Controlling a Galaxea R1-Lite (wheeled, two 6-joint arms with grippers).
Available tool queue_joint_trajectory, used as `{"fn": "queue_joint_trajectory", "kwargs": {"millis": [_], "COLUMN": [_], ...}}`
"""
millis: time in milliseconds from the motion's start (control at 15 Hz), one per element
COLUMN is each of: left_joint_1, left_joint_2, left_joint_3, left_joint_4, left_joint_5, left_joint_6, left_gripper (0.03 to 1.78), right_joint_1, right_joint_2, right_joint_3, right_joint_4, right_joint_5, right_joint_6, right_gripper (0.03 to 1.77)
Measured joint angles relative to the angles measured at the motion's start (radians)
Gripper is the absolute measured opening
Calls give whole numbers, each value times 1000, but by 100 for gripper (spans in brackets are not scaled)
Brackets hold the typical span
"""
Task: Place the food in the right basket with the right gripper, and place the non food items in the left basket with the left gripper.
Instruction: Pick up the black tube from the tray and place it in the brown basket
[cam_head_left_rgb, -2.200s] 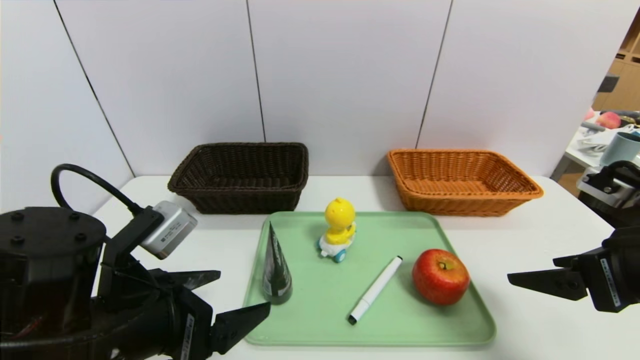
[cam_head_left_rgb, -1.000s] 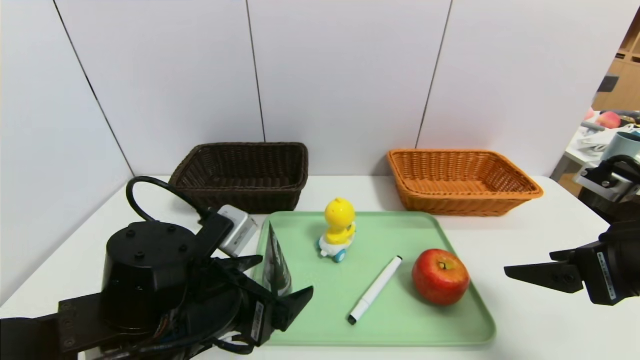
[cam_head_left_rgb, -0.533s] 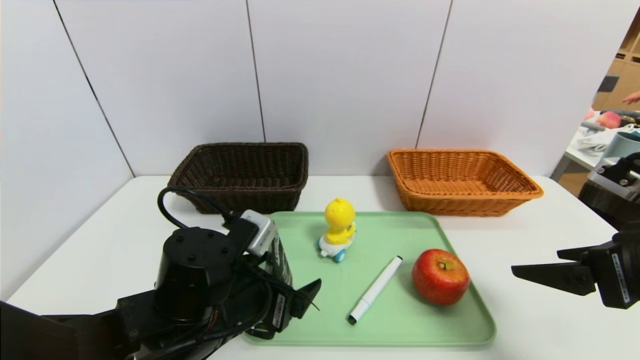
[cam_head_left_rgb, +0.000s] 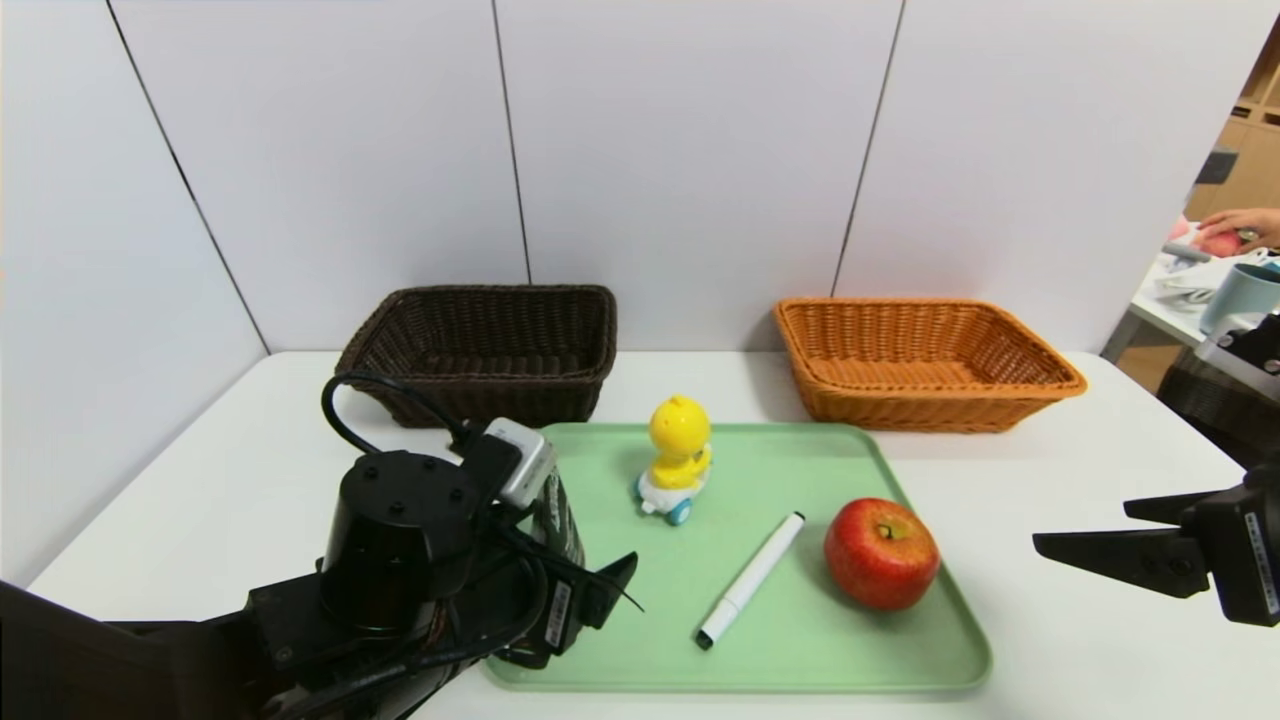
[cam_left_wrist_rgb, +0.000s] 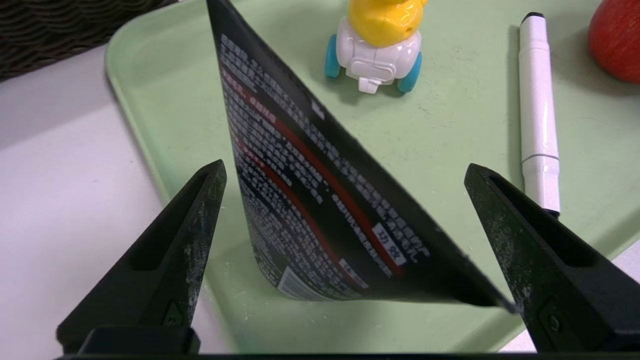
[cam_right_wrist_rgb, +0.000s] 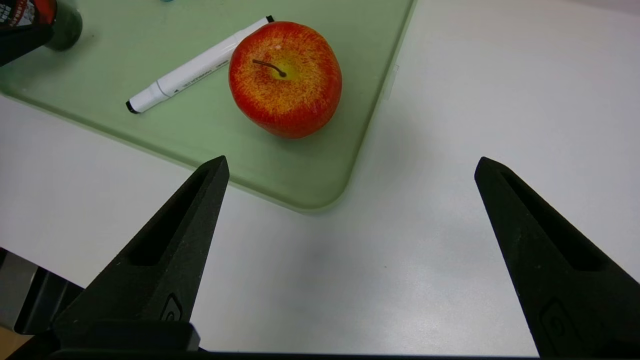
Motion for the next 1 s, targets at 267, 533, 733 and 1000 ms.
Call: {"fn": "queue_joint_trajectory", "kwargs": {"millis": [267, 533, 733, 1000], "left_joint_1": [1, 1, 1, 1], "left_joint_2": [-5, 7, 12, -1], "left_joint_3": [-1, 1, 1, 0], "left_joint_4": [1, -2, -5, 1], "left_joint_5": [13, 16, 16, 14], "left_joint_6": [18, 20, 20, 22], "left_gripper": [132, 83, 38, 38], "right_joint_1": [1, 10, 13, 19], "right_joint_2": [-3, -8, -10, -11], "right_joint_3": [0, 2, 3, 3], "right_joint_4": [0, 0, -1, 0], "right_joint_5": [0, 1, 2, 1], "right_joint_6": [0, 0, 0, 1], "right_gripper": [170, 170, 170, 170]}}
